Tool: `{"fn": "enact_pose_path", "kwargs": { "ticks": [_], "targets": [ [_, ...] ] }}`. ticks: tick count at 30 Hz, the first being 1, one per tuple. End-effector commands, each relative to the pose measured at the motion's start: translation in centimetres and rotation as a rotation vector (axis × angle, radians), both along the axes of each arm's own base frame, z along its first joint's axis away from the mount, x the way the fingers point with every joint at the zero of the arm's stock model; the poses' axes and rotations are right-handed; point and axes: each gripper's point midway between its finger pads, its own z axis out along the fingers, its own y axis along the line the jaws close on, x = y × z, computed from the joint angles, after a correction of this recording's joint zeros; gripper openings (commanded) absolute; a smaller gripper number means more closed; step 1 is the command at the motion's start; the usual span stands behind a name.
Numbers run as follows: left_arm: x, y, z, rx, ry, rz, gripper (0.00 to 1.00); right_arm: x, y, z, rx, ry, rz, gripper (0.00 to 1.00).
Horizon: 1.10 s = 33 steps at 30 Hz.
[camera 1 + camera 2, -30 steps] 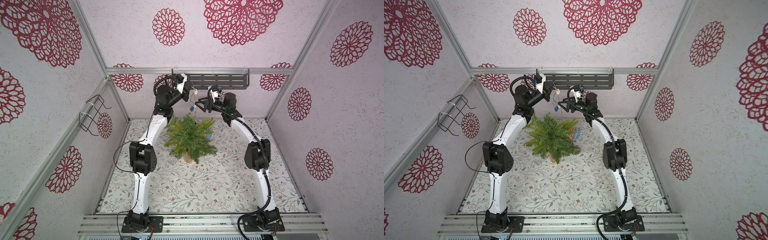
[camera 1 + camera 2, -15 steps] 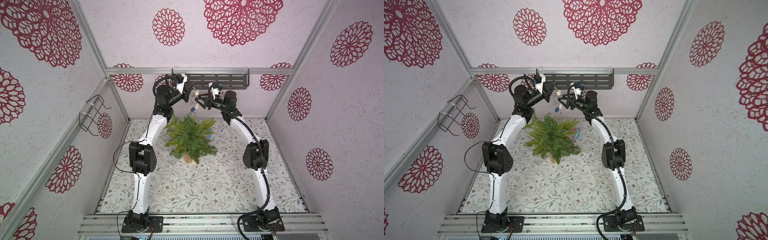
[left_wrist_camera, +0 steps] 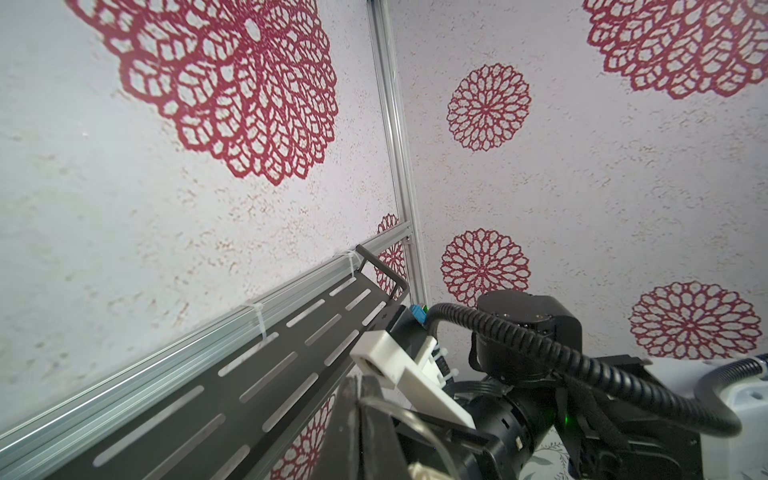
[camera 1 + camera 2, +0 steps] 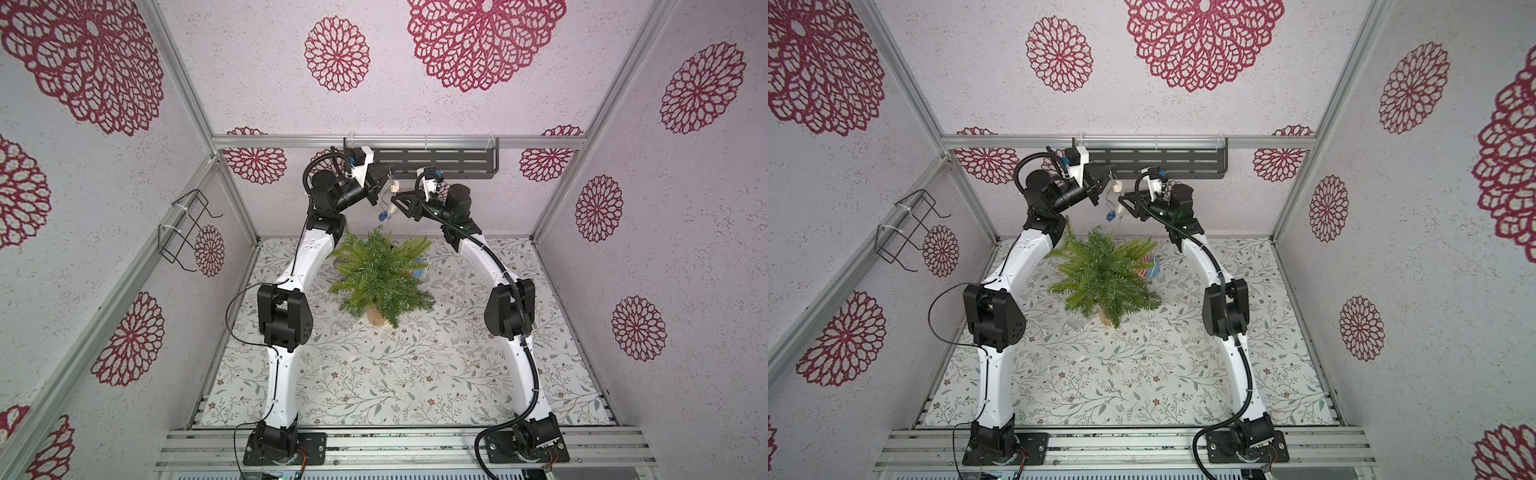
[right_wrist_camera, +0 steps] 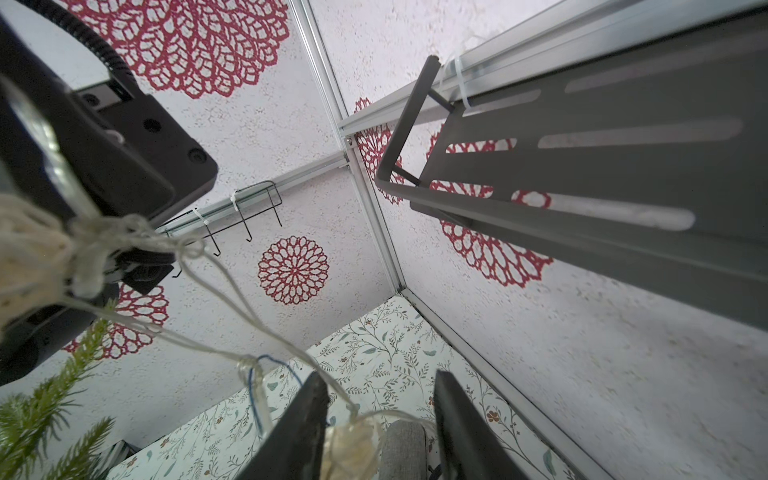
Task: Remove string lights from the small christmas tree
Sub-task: Remove the light string from the Christmas tree.
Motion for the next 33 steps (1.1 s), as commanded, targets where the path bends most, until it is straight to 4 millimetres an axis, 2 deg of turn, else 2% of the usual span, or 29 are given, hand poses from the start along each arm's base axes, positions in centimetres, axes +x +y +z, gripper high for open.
{"fn": "enact_pose_path", "kwargs": {
  "ticks": [1,6,17,18,20,23,27,32,33],
  "targets": [
    [-1.3,0.3,2.1,-0.021,-0.039,-0.03,0.0,-1.3,0.3,3.2,0.036,-0.095,0.027,0.39],
    [-1.1,0.4,1.8,-0.013,-0.03,-0.019,0.0,-2.3,0.9,3.7,0.036,-0.126,0.071,0.38],
    [-1.0,0.1,1.1,0.004,-0.01,-0.027,0.0,-2.9,1.2,4.4,0.038,-0.149,0.079,0.37],
    [-0.9,0.2,1.1,0.004,-0.01,-0.026,0.0,-3.0,1.1,4.5,0.039,-0.153,0.083,0.44],
    [-0.8,0.2,0.9,0.004,-0.005,-0.027,0.0,-3.2,1.2,4.6,0.044,-0.158,0.094,0.68],
    [-0.9,0.1,0.9,0.003,-0.005,-0.031,0.0,-3.2,1.3,4.7,0.046,-0.164,0.095,0.75],
    [-1.0,0.1,1.0,0.002,-0.006,-0.031,0.0,-2.8,1.2,4.6,0.044,-0.158,0.072,0.7],
    [-0.9,0.3,1.0,0.002,-0.006,-0.021,0.0,-2.2,0.6,4.3,0.033,-0.142,0.048,0.49],
    [-0.8,0.4,0.8,0.002,-0.004,-0.018,0.04,-2.1,0.4,4.3,0.032,-0.14,0.045,0.45]
  ]
}}
